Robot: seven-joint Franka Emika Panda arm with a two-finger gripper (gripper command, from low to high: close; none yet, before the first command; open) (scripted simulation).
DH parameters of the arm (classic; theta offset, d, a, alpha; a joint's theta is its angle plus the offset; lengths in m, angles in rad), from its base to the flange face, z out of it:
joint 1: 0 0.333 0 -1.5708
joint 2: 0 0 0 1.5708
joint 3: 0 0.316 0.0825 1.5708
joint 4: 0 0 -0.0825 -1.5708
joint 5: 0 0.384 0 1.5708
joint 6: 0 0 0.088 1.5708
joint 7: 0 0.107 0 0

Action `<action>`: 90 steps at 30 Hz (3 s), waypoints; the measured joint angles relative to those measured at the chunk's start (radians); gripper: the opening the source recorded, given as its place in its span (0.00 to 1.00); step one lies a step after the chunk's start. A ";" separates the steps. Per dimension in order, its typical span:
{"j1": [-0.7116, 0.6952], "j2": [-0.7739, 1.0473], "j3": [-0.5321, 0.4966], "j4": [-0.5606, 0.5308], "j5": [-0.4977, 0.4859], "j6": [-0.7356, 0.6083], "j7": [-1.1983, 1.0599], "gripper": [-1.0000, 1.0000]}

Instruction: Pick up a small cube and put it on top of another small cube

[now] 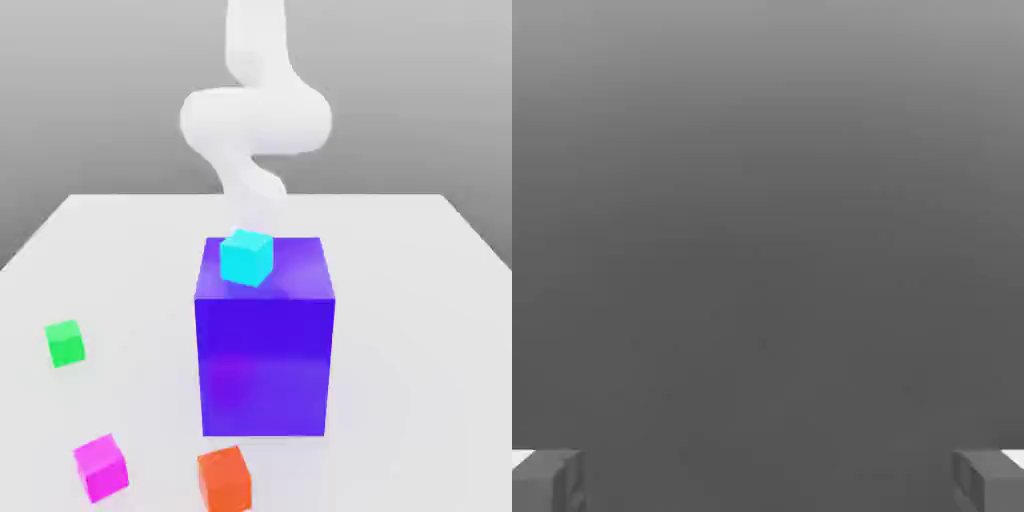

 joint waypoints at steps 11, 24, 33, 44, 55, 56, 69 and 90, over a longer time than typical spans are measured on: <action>0.180 0.114 -0.298 -0.019 0.032 0.060 -0.479 0.50; 0.415 0.322 -0.633 -0.044 0.100 0.136 -1.057 0.50; 0.613 0.518 -0.874 -0.061 0.215 0.185 -1.504 0.50; 0.658 0.894 -0.940 -0.061 0.572 0.181 -2.199 0.50; 0.502 1.126 -0.786 -0.081 0.656 0.240 -2.705 0.50; 0.492 1.141 -0.776 -0.084 0.653 0.250 -2.744 0.50; 0.288 1.363 -0.539 -0.038 0.826 0.392 -3.074 0.00; 0.614 1.159 -1.201 -0.304 0.596 0.248 -2.478 0.00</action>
